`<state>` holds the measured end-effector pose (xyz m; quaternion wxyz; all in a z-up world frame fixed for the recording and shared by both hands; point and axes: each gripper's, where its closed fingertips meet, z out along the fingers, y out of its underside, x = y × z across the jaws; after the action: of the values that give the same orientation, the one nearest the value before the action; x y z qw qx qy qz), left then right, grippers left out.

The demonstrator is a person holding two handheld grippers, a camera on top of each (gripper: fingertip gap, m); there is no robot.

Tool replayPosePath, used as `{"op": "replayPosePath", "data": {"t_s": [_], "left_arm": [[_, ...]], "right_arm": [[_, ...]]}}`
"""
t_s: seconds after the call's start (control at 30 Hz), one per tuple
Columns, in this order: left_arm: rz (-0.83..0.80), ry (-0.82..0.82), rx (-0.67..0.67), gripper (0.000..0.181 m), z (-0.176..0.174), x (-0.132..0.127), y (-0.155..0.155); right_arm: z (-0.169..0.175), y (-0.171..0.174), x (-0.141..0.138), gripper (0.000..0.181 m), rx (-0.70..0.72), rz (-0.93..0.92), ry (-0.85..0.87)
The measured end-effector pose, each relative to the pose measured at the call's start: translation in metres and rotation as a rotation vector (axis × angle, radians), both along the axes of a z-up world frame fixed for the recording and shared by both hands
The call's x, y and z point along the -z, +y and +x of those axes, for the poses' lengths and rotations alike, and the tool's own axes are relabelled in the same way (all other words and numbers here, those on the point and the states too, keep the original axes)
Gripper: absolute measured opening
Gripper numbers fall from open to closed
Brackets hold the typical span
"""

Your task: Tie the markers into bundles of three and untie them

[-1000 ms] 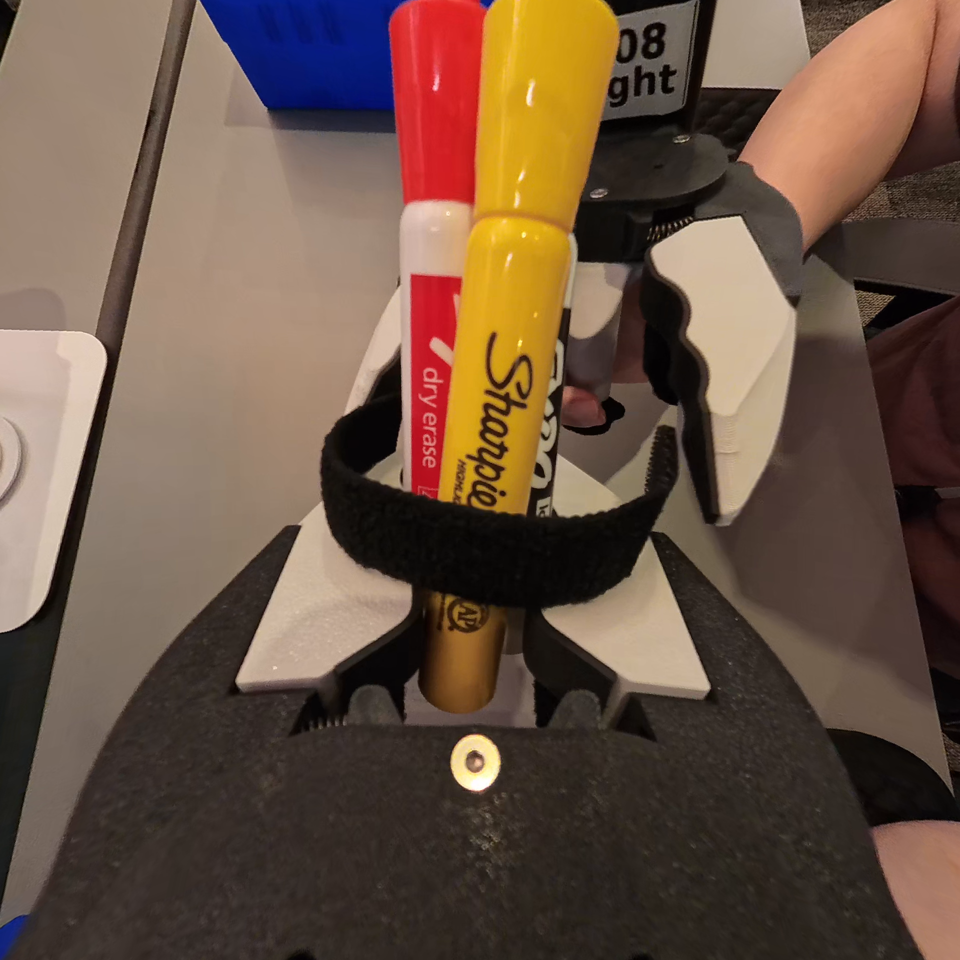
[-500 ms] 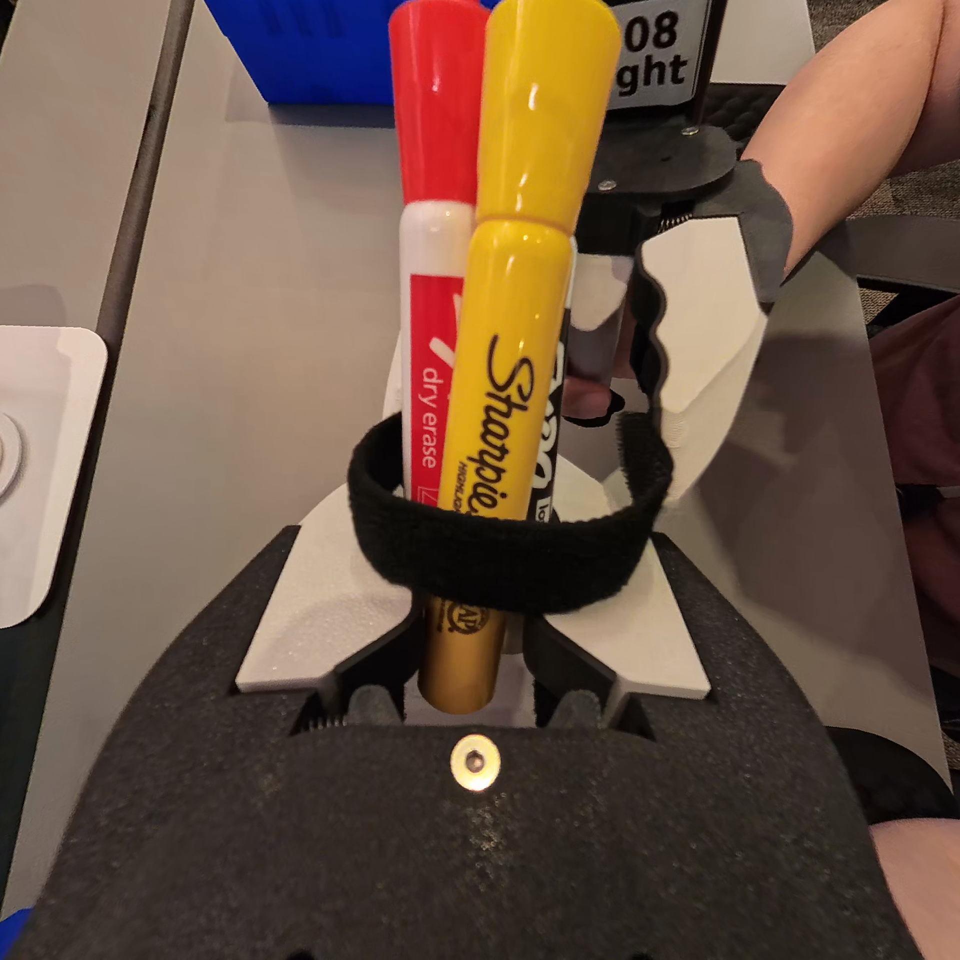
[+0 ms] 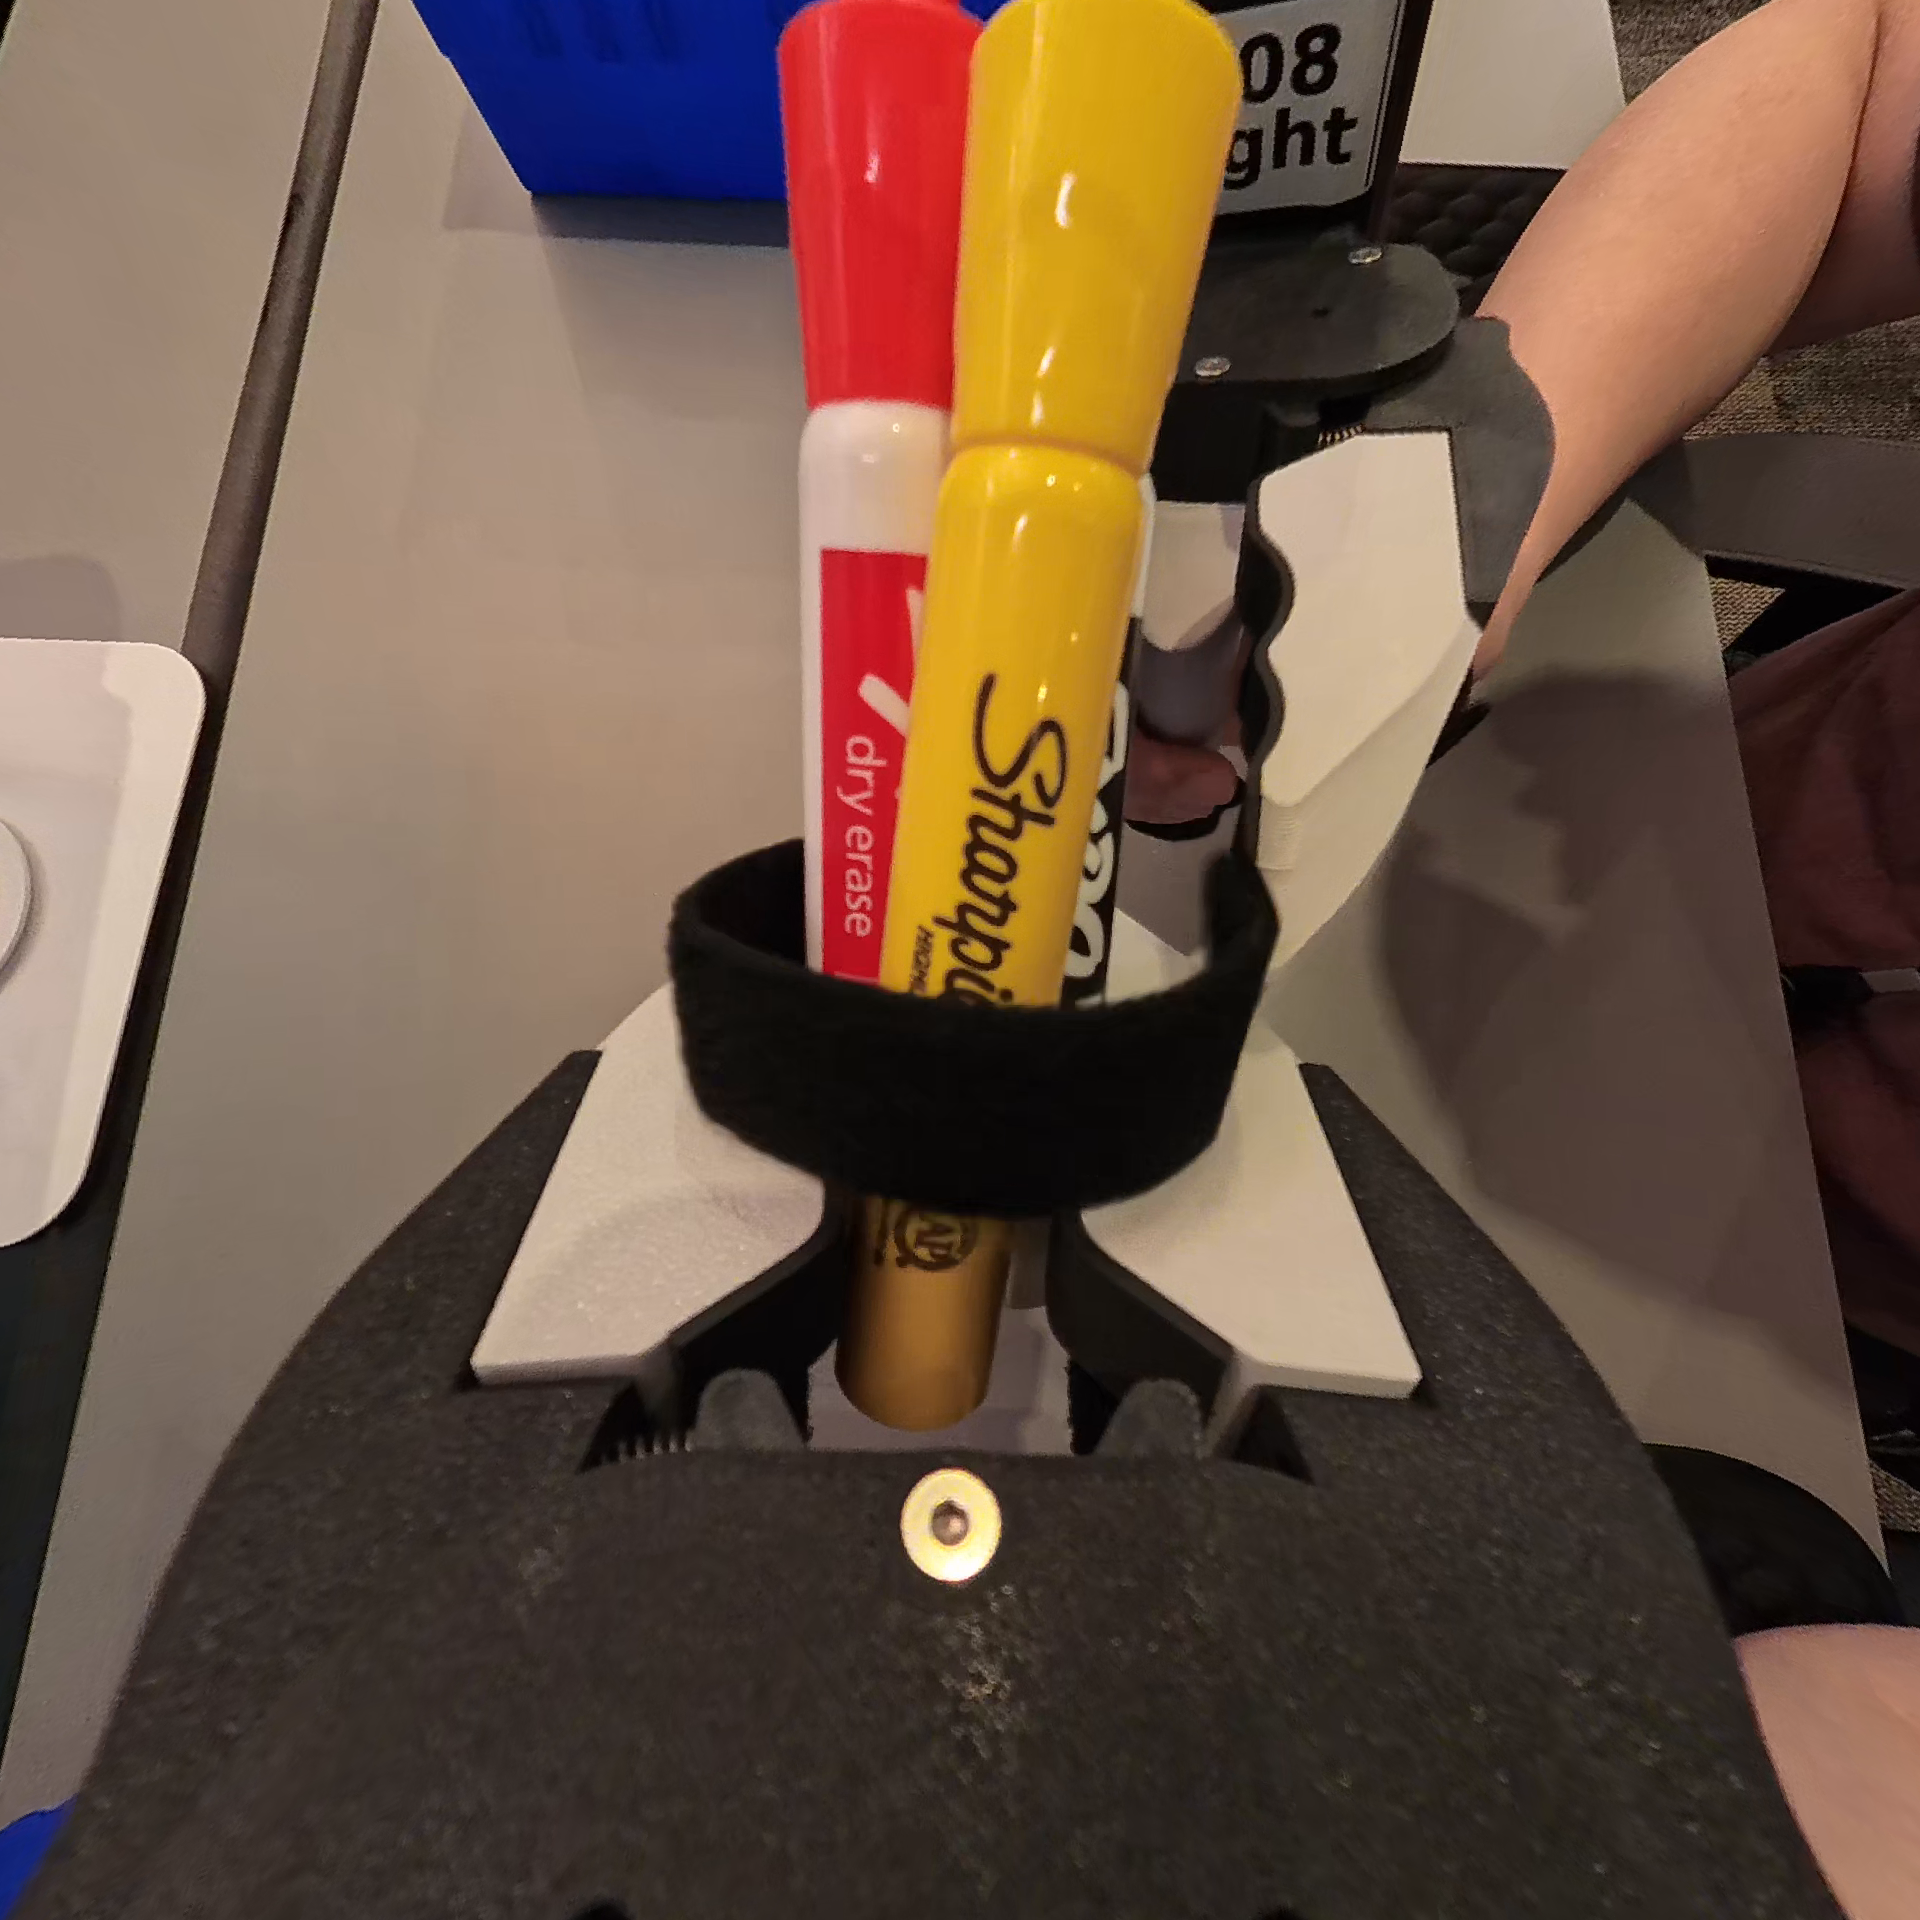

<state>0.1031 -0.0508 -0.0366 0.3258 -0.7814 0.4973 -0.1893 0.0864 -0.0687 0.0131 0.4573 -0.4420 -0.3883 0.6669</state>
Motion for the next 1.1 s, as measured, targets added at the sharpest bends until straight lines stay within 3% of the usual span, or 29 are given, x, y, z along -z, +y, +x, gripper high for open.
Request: {"op": "replayPosePath", "data": {"t_s": [0.73,1.1], "left_arm": [[0.025,-0.005,0.018,0.042,0.005,-0.003,0.000],[0.052,-0.008,0.006,0.042,0.006,-0.006,0.003]], "right_arm": [[0.000,0.006,-0.003,0.043,-0.067,0.077,-0.009],[0.002,0.006,-0.012,0.057,-0.125,0.065,0.055]]}}
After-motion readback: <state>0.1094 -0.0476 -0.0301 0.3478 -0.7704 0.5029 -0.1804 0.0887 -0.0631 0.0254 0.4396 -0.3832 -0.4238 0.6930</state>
